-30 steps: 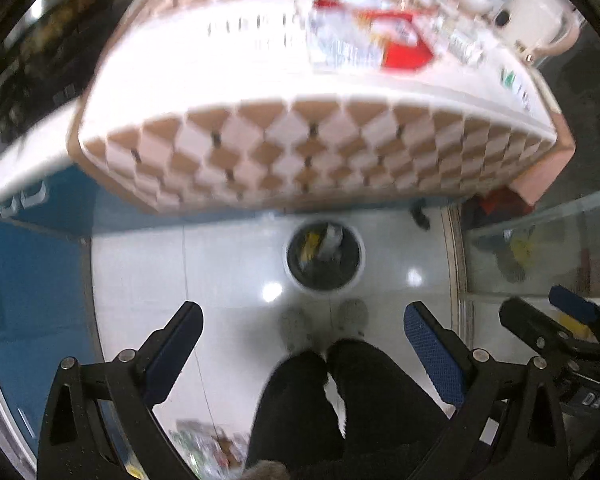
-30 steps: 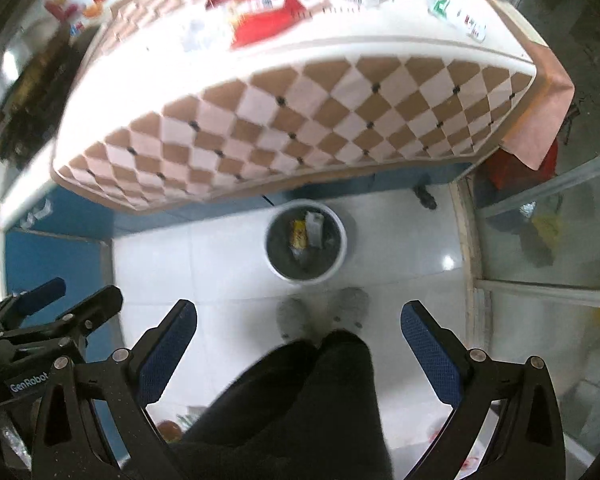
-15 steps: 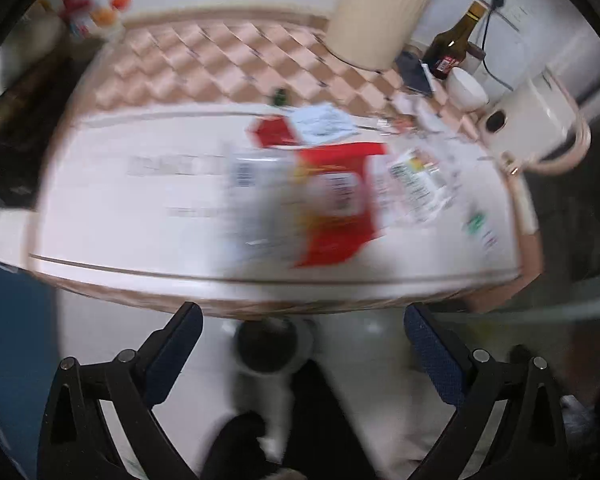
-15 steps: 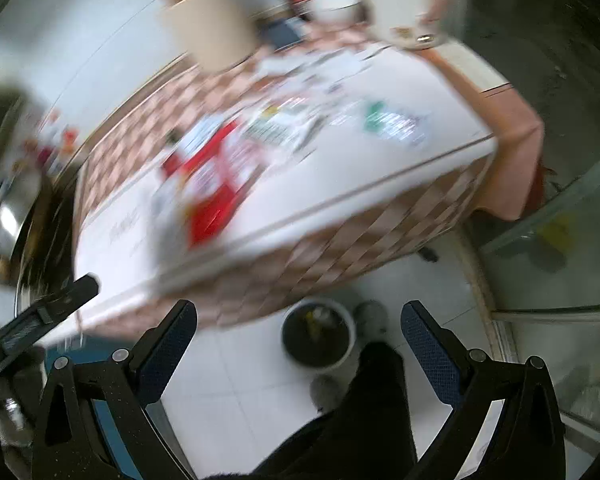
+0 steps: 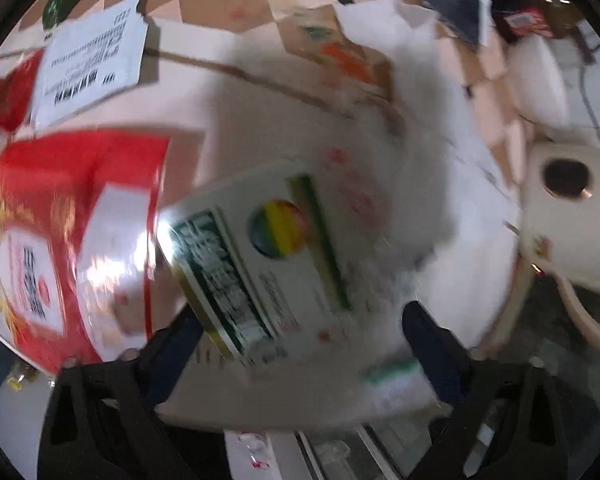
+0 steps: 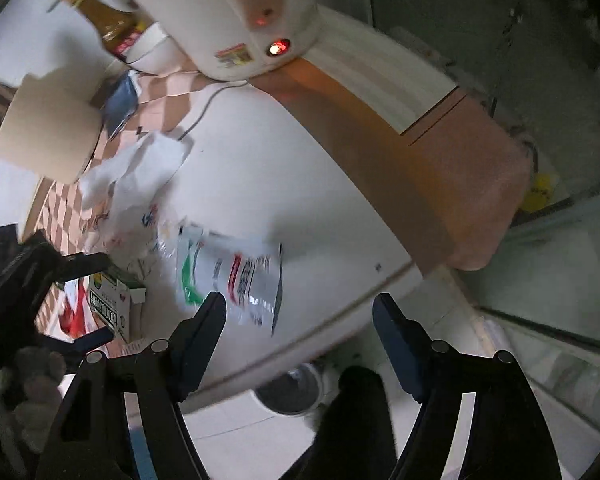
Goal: Collect trash
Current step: 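Grasp the green-and-white medicine box with the left tool while the right tool grasps the white sachet, then lower both tools over the bin and release the box and sachet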
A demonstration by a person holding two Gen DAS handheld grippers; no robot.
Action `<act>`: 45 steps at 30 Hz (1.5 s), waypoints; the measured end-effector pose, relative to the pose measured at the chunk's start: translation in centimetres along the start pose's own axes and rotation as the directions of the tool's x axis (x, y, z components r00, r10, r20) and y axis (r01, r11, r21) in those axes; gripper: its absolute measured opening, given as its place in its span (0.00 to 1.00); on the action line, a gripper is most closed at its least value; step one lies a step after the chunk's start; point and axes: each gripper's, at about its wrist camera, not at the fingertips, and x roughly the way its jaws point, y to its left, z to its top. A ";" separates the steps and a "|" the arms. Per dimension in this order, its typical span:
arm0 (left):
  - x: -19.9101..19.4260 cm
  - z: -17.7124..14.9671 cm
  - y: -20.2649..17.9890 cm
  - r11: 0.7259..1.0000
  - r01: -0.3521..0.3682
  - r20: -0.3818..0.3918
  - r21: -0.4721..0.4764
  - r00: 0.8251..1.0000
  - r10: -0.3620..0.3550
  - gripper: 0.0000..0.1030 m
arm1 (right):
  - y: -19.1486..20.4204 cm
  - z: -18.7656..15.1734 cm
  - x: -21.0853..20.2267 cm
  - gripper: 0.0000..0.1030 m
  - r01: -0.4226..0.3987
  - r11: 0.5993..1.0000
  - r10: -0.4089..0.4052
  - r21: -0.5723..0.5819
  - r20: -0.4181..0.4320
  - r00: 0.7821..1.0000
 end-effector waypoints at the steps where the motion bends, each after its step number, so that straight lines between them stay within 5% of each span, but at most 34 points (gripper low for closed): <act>1: -0.2 -0.1 -0.3 1.000 -0.016 0.025 0.011 1.000 0.016 0.76 | 0.0 0.4 0.6 0.76 -0.011 1.000 0.011 0.004 -0.013 1.000; 7: -0.9 -1.9 -2.5 0.932 -0.231 0.208 0.278 0.962 0.176 0.68 | 2.2 1.1 4.2 0.76 -0.071 0.997 0.069 -0.024 -0.066 0.995; 11: -1.5 -3.6 -2.6 0.878 -0.320 0.288 0.355 0.931 0.223 0.67 | 5.7 0.4 5.3 0.80 -0.017 0.990 0.013 -0.137 -0.032 0.999; 14: -2.3 -5.0 -2.4 0.855 -0.346 0.335 0.388 0.917 0.219 0.67 | 8.2 -0.5 5.9 0.50 0.112 0.961 -0.100 -0.252 0.061 0.993; 16: -3.0 -6.0 -2.0 0.844 -0.351 0.359 0.405 0.910 0.207 0.67 | 8.6 -0.8 6.0 0.00 0.129 0.952 -0.106 -0.279 0.096 0.990; 26: -10.6 -12.5 2.5 0.815 -0.328 0.481 0.478 0.874 0.069 0.65 | 7.1 -4.0 -0.1 0.00 0.030 0.978 0.013 -0.208 0.201 0.979; 28: -11.5 -12.6 3.1 0.819 -0.303 0.480 0.488 0.876 0.038 0.25 | 7.5 -5.4 -1.6 0.00 -0.008 0.980 0.052 -0.200 0.217 0.975; 30: -11.4 -12.7 4.5 0.833 -0.266 0.456 0.485 0.890 0.019 0.25 | 7.5 -6.0 -2.3 0.00 -0.050 0.978 0.092 -0.201 0.202 0.975; 32: -9.9 -11.4 5.4 0.840 -0.256 0.428 0.479 0.903 0.032 0.25 | 7.4 -6.0 -1.8 0.19 -0.031 0.985 0.064 -0.170 0.188 0.980; 33: -8.9 -10.9 5.9 0.848 -0.244 0.406 0.471 0.913 0.037 0.25 | 7.3 -5.7 -1.1 0.61 -0.022 0.990 0.047 -0.141 0.178 0.983; 34: -8.0 -10.2 6.5 0.860 -0.222 0.379 0.459 0.925 0.036 0.25 | 7.5 -5.4 -0.5 0.90 -0.026 0.992 0.047 -0.123 0.172 0.984; 39: -3.5 -6.7 9.8 0.935 -0.025 0.187 0.354 0.981 -0.044 0.30 | 8.1 -4.1 3.4 0.91 0.063 0.991 -0.042 -0.122 0.167 0.985; 42: -3.6 -7.0 9.0 0.911 -0.020 0.206 0.412 0.976 -0.072 0.60 | 8.6 -3.3 5.8 0.85 0.132 0.977 -0.103 -0.167 0.170 0.980; 45: -3.3 -7.4 7.4 0.877 -0.087 0.227 0.472 0.973 -0.025 0.60 | 9.7 -3.4 6.4 0.57 0.240 0.941 -0.171 -0.240 0.277 0.946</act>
